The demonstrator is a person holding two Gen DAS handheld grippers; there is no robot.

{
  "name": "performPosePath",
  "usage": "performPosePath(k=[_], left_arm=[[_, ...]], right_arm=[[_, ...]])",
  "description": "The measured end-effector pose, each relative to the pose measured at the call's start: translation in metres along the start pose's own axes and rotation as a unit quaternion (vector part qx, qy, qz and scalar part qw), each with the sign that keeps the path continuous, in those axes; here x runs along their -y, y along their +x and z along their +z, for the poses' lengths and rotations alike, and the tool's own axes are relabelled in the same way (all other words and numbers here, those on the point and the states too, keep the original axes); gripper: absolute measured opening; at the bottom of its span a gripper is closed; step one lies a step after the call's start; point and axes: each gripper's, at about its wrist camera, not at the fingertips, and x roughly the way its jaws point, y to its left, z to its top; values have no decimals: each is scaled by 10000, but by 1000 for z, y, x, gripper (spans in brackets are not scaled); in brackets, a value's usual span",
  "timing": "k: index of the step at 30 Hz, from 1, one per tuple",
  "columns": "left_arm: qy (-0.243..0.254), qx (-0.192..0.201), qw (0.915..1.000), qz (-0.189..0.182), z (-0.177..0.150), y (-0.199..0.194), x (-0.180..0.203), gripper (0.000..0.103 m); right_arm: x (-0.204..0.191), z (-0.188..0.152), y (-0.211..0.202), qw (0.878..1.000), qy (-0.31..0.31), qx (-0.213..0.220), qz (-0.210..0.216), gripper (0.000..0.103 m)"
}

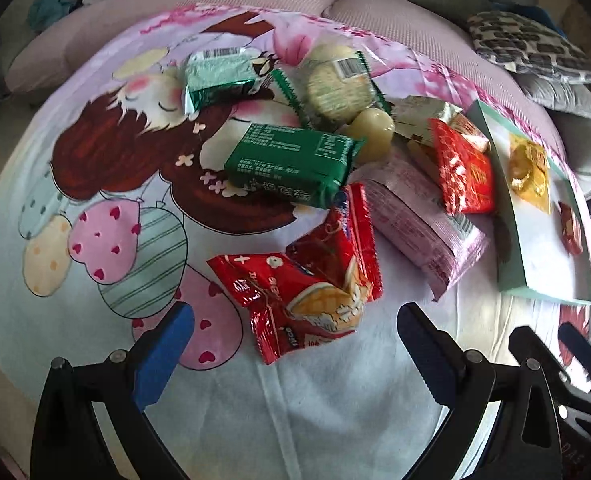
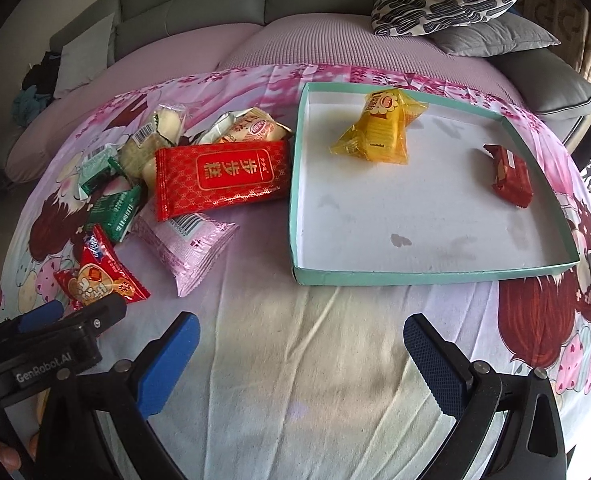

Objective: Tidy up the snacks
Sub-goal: 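Grasp the red-and-white wafer bag with the left gripper while the right grasps the pink barcode pack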

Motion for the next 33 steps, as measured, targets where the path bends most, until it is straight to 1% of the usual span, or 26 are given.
performPosePath(k=[3, 5, 6, 8, 10, 11, 13, 15, 16, 19, 25, 30, 33], left_arm=[[-135, -21, 9999, -100, 2, 4, -4, 101], [-191, 43, 9997, -131, 3, 3, -6, 101], [-209, 75, 9996, -157, 3, 2, -6, 99], [-217, 130, 9995, -202, 3, -1, -8, 89], [-202, 153, 9994, -248, 3, -2, -8, 75], [-190, 141, 9994, -264, 9, 1, -7, 72], [-174, 133, 9992, -344, 10, 1, -6, 63], [-163, 155, 9990, -391, 11, 2, -4, 61], [-150, 178, 9990, -391, 11, 1, -4, 58], [-196, 227, 9983, -508, 11, 0, -5, 56], [-164, 357, 9974, -598, 8, -12, -7, 55], [-175, 466, 9966, -663, 13, -24, -4, 55], [-292, 484, 9961, -680, 20, -29, -4, 55]], right_arm=[[1, 1, 3, 10000, 8, -21, -16, 103], [0, 1, 5, 10000, 3, -43, -31, 103], [0, 1, 6, 10000, -2, -57, -39, 103], [-1, 1, 9, 10000, -12, -78, -44, 103], [-1, 1, 10, 9999, -29, -84, -52, 103], [-2, 2, 11, 9999, -34, -85, -52, 103], [-2, 2, 11, 9999, -47, -87, -53, 103], [-3, 2, 12, 9999, -60, -94, -64, 103], [-4, 2, 13, 9999, -72, -98, -66, 103], [-6, 1, 14, 9999, -101, -110, -81, 103], [-8, 2, 13, 9998, -170, -55, -40, 103], [-11, 7, 2, 9995, -228, 195, 80, 103], [-20, 16, -3, 9987, -356, 308, 199, 103]])
